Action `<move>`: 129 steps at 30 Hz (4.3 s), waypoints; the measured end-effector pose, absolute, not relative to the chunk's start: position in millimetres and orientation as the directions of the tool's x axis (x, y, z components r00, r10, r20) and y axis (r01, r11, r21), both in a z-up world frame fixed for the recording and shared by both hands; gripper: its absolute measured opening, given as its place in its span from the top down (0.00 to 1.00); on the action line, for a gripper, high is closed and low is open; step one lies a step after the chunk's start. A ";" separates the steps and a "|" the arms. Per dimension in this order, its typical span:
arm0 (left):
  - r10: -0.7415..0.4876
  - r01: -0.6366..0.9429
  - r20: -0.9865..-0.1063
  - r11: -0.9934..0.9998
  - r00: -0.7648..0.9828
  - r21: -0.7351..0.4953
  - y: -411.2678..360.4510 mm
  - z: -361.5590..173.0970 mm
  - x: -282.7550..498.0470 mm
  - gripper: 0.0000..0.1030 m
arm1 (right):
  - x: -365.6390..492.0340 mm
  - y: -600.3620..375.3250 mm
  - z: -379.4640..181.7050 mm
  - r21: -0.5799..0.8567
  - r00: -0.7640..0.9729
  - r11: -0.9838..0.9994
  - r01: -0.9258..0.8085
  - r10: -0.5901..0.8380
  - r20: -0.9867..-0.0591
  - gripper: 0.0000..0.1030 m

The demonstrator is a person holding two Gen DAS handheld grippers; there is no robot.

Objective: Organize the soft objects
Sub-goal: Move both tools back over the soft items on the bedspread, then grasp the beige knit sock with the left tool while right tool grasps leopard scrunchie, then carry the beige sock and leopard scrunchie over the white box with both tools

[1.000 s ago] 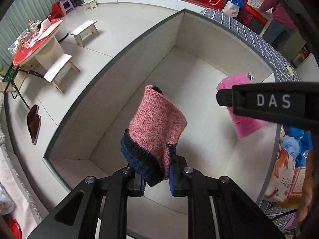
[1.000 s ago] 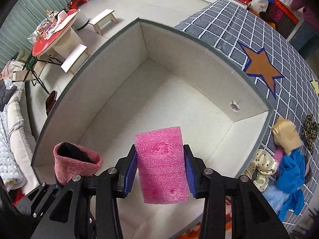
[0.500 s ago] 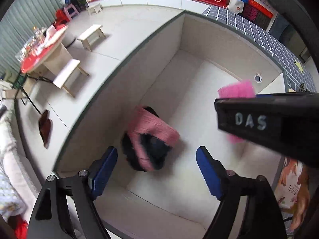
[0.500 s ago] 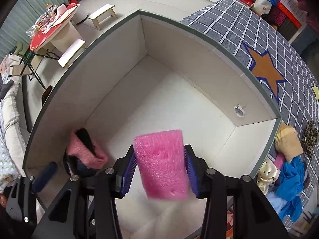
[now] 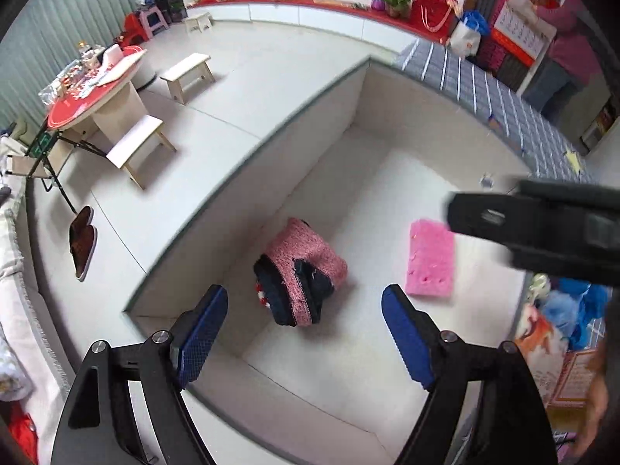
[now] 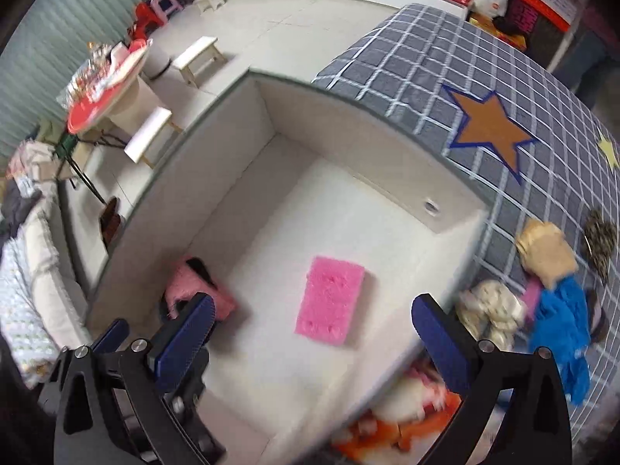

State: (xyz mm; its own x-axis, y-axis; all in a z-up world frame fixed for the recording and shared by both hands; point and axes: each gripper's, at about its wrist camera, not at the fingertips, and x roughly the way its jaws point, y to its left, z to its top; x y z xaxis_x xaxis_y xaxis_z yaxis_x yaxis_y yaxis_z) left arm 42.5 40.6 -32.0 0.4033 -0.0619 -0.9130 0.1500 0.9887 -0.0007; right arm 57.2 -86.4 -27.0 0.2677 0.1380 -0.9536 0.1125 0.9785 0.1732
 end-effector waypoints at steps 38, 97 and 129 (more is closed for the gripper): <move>-0.304 0.491 -0.943 0.847 0.137 -0.202 -273.6 -18.7 78.2 0.18 | -44.3 -433.3 4.8 0.178 0.333 0.858 0.481 0.009 -0.943 0.01; -0.195 0.398 -0.980 0.902 0.028 -0.168 -298.4 -113.5 121.0 0.80 | 58.7 -424.9 -114.4 0.168 0.205 0.787 0.594 0.053 -0.977 0.73; -0.199 0.506 -0.962 0.859 0.186 -0.080 -282.5 -40.2 72.0 0.80 | -26.0 -438.2 -30.0 0.024 0.262 0.855 0.517 -0.132 -0.956 0.73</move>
